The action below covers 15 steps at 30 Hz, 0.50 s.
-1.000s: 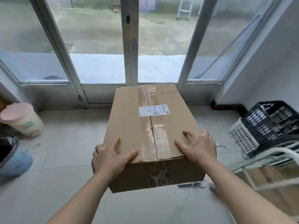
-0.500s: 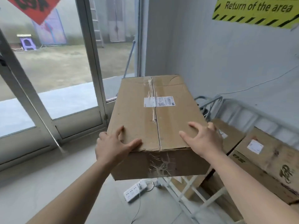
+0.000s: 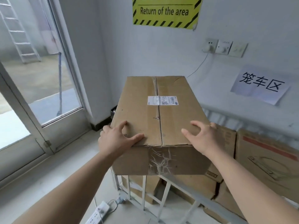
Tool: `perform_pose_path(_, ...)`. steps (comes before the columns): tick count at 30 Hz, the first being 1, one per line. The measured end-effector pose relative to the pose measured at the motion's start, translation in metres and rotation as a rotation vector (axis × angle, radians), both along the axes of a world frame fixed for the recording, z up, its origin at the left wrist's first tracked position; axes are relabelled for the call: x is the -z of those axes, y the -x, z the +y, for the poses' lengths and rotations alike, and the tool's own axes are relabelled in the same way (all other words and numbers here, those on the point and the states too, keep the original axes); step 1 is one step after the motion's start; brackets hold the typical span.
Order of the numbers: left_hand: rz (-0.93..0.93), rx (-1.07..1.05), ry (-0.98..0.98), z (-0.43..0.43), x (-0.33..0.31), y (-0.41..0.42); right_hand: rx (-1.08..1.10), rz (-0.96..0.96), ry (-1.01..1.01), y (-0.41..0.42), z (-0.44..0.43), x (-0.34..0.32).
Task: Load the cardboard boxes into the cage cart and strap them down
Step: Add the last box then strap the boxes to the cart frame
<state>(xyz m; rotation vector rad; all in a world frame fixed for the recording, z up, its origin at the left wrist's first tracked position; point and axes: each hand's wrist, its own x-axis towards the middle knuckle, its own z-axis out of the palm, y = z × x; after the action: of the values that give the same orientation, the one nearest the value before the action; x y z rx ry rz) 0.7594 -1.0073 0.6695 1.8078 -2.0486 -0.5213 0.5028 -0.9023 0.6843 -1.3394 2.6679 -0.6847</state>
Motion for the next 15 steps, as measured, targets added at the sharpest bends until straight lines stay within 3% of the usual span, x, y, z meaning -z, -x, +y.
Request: perform_pose_path(15,-0.174,0.253,-0.080,-0.128,0.028,0.091,0.269,-0.113,-0.107,0.059,-0.068,0.049)
